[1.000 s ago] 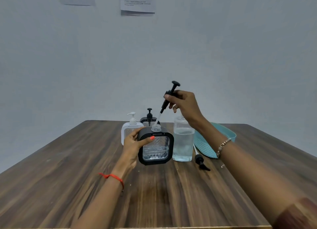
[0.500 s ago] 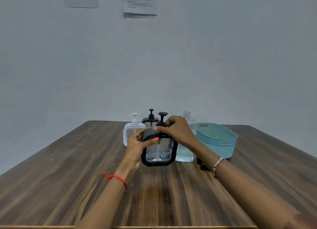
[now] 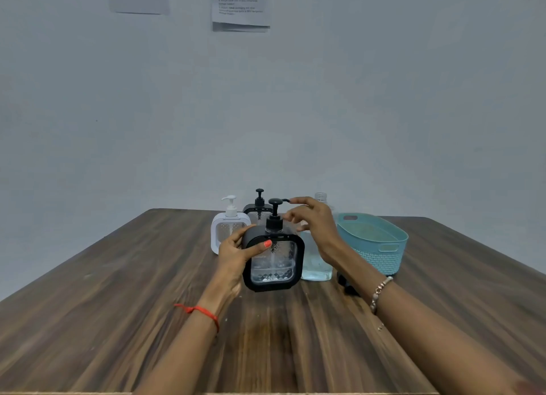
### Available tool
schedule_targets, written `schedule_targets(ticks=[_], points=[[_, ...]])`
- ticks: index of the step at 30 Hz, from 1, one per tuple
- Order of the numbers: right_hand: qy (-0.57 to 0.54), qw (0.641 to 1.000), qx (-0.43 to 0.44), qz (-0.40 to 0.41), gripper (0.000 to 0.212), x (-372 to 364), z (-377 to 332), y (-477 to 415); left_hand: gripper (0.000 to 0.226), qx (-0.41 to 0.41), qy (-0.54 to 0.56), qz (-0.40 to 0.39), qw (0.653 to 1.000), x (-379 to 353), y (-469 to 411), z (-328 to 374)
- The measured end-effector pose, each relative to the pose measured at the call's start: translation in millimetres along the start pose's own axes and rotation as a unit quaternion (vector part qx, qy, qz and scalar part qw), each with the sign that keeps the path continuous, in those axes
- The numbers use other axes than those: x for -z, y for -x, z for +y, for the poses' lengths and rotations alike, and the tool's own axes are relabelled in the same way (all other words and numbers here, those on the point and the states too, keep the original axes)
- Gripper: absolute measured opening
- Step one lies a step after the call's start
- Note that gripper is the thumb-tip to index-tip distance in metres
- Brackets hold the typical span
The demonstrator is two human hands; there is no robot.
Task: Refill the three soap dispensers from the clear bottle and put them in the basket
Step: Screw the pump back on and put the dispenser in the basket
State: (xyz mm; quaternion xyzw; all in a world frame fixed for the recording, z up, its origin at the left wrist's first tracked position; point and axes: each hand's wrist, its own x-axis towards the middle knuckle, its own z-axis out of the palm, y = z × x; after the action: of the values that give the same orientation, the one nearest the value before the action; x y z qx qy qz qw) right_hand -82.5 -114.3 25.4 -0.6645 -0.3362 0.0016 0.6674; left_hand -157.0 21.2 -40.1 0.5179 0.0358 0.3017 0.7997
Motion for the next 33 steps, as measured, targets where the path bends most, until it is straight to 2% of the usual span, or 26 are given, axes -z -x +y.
schedule_targets(ticks=[2, 6, 7, 11, 14, 16, 19, 21, 23, 28, 33], points=[[0.005, 0.999, -0.005, -0.043, 0.028, -1.8, 0.9, 0.5, 0.056, -0.002, -0.003, -0.001, 1.000, -2.3, 0.6, -0.2], [-0.014, 0.999, -0.002, 0.039, 0.019, 3.6, 1.6, -3.1, 0.049, 0.000, -0.004, 0.001, 1.000, -4.0, 1.5, -1.3], [-0.010, 0.999, -0.010, 0.029, 0.018, 5.1, 0.9, -4.0, 0.049, 0.001, -0.005, 0.002, 1.000, -3.9, 1.2, -1.5], [0.025, 0.991, -0.040, -0.122, 0.025, 6.5, 3.3, -4.3, 0.053, 0.001, -0.010, -0.005, 1.000, -5.2, 2.7, -0.6], [0.094, 0.993, 0.000, -0.076, 0.024, 6.2, 6.9, -5.3, 0.051, -0.001, -0.023, -0.011, 1.000, -6.2, 3.9, -0.6], [0.131, 0.990, 0.009, -0.056, 0.034, 5.7, 10.1, -7.3, 0.045, 0.000, -0.019, -0.011, 1.000, -6.5, 4.1, -1.3], [0.093, 0.985, -0.020, -0.143, 0.044, 6.3, 11.1, -7.4, 0.041, 0.004, 0.003, -0.015, 1.000, -6.6, 3.9, -0.9], [0.073, 0.983, -0.020, -0.169, 0.033, 6.5, 11.5, -6.7, 0.039, 0.004, 0.001, -0.021, 1.000, -6.8, 4.0, 0.3], [0.081, 0.989, -0.012, -0.126, 0.020, 4.5, 11.9, -4.5, 0.040, -0.001, -0.015, -0.023, 1.000, -7.4, 4.4, 1.1], [0.107, 0.994, -0.036, -0.006, 0.025, -9.2, 13.0, 3.4, 0.040, -0.003, -0.027, 0.000, 1.000, -9.4, 5.1, -1.2], [0.195, 0.973, -0.003, 0.121, 0.046, -26.3, 22.2, 4.1, 0.050, -0.010, -0.030, 0.027, 0.999, -14.7, 7.5, -6.1]])
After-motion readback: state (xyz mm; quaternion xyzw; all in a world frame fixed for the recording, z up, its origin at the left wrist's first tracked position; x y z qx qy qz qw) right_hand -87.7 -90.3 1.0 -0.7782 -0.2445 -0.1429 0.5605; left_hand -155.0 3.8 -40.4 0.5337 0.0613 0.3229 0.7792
